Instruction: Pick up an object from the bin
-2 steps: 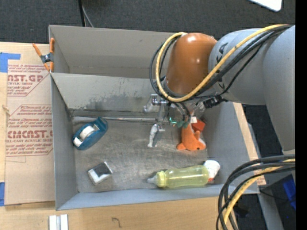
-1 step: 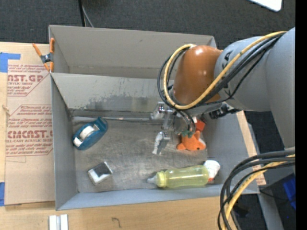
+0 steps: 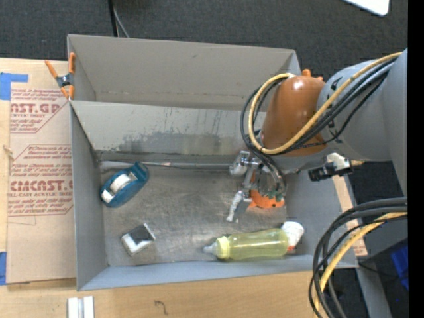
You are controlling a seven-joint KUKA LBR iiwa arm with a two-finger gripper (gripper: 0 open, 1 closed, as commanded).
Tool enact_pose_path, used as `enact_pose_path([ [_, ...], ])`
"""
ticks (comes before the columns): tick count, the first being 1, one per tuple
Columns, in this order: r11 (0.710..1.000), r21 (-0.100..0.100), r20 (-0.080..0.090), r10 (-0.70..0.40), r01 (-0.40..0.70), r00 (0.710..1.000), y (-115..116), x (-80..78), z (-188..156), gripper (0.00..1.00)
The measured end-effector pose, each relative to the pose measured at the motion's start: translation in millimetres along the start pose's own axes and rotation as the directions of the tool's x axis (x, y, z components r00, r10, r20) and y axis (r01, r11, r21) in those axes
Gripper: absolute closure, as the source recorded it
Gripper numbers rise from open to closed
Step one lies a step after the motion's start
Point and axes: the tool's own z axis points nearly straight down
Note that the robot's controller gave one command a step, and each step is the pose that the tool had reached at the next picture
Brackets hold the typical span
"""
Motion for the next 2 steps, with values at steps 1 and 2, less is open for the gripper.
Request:
enact_pose_path([
  [1,0.990,0.004,0.005,-0.140,0.140,0.990,0,-7.6,23,0.00],
  [2,0.962,-0.003,-0.007,-0.274,0.274,0.962,-32,8.7,-13,0.00],
])
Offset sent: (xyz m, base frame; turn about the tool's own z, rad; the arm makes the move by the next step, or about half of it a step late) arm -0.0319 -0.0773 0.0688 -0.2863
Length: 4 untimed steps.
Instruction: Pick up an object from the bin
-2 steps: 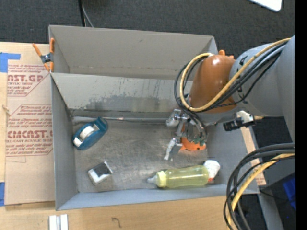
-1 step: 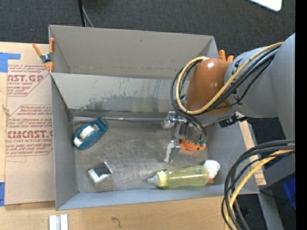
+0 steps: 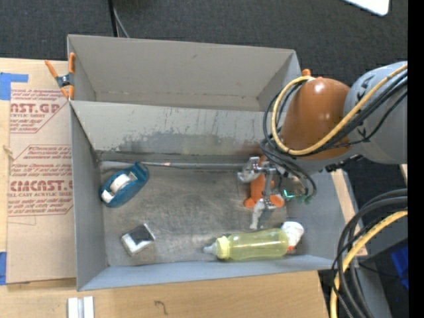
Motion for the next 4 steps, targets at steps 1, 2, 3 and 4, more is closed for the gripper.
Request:
enact_pose_path([
  [1,1.000,0.008,0.016,-0.002,0.002,1.000,-50,22.5,-61,0.00],
  [2,0.996,0.003,0.015,0.093,-0.093,0.996,-39,5.7,-10,0.00],
  [3,0.994,0.002,0.016,0.106,-0.106,0.994,-38,4.6,4,0.00],
  [4,1.000,0.003,0.005,-0.008,0.008,1.000,-67,6.1,-19,0.00],
])
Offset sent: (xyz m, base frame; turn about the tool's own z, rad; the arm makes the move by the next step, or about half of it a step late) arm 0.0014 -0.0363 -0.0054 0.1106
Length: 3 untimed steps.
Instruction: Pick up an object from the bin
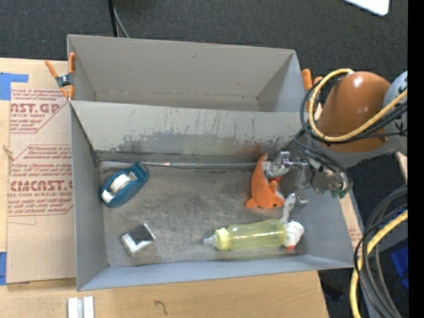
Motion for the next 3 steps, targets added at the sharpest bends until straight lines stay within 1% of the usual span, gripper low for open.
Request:
enact_pose_path([
  [1,1.000,0.006,0.021,-0.024,0.023,1.000,3,-17.0,14,0.00],
  [2,0.925,0.004,0.012,-0.381,0.381,0.924,8,-26.7,72,1.00],
  [3,0.924,0.004,0.012,-0.381,0.381,0.924,8,-26.7,72,1.00],
])
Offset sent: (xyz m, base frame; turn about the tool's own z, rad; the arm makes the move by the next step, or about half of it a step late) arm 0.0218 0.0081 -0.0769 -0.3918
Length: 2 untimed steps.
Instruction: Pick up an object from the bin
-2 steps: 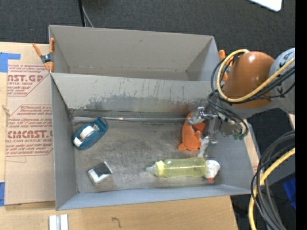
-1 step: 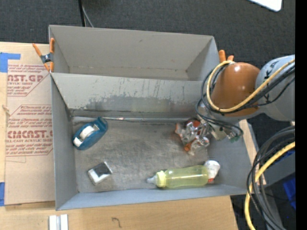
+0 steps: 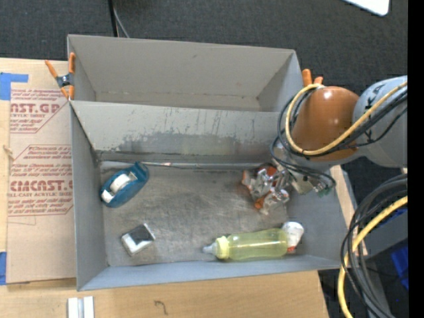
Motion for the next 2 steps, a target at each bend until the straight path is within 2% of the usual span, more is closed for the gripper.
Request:
enact_pose_path([
  [1,0.998,-0.002,-0.006,-0.060,0.060,0.998,-44.6,27.5,-75.1,1.00],
  [2,0.998,-0.003,-0.006,-0.061,0.061,0.998,-44.4,27.4,-75.0,0.00],
])
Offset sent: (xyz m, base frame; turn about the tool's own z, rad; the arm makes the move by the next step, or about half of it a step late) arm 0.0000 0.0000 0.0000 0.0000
